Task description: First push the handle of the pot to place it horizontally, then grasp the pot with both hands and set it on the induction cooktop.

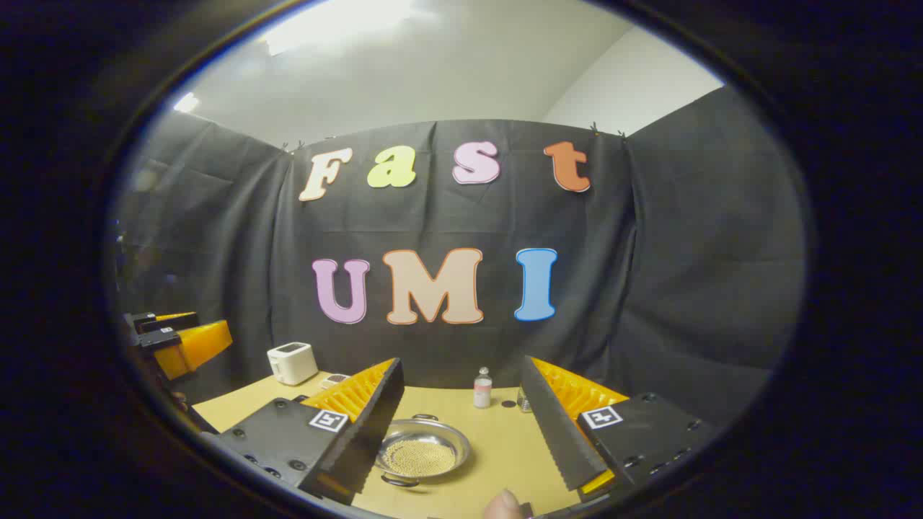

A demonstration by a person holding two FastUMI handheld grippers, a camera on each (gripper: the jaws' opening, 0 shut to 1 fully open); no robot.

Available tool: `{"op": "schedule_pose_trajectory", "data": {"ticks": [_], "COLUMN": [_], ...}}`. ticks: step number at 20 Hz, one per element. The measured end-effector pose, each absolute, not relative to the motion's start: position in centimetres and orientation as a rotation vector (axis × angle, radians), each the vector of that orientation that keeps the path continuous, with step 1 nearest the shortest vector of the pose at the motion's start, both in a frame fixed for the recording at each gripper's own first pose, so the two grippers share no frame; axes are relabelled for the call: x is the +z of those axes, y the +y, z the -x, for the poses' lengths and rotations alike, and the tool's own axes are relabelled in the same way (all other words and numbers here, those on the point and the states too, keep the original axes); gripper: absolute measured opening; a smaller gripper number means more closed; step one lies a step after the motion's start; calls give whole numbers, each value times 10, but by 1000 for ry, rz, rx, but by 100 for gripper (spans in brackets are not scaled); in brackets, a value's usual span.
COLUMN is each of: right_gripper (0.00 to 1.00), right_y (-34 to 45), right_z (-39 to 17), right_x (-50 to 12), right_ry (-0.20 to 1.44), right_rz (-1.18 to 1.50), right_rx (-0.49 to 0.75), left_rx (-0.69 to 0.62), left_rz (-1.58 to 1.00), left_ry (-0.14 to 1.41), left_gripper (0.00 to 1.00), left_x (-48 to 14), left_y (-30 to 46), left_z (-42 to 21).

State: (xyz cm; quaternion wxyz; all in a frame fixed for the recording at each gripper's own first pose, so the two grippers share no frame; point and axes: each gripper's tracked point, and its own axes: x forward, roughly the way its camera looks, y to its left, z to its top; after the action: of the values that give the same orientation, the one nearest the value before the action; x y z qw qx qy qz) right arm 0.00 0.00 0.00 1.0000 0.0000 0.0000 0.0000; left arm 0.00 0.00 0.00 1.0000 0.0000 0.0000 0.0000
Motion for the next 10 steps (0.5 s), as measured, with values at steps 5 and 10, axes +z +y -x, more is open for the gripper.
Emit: {"op": "schedule_pose_trajectory", "data": {"ticks": [5, 10], "right_gripper": [97, 97], "right_y": [-2, -1], "right_z": [1, 4], "right_x": [-5, -11], "right_ry": [10, 30], "right_rz": [7, 7], "right_rx": [14, 19], "left_rx": [10, 13], "left_rz": [18, 1], "left_ry": [30, 47], "left_gripper": [94, 94], "left_x": [-8, -13], "left_y": [-1, 2], "left_z": [0, 3]}}
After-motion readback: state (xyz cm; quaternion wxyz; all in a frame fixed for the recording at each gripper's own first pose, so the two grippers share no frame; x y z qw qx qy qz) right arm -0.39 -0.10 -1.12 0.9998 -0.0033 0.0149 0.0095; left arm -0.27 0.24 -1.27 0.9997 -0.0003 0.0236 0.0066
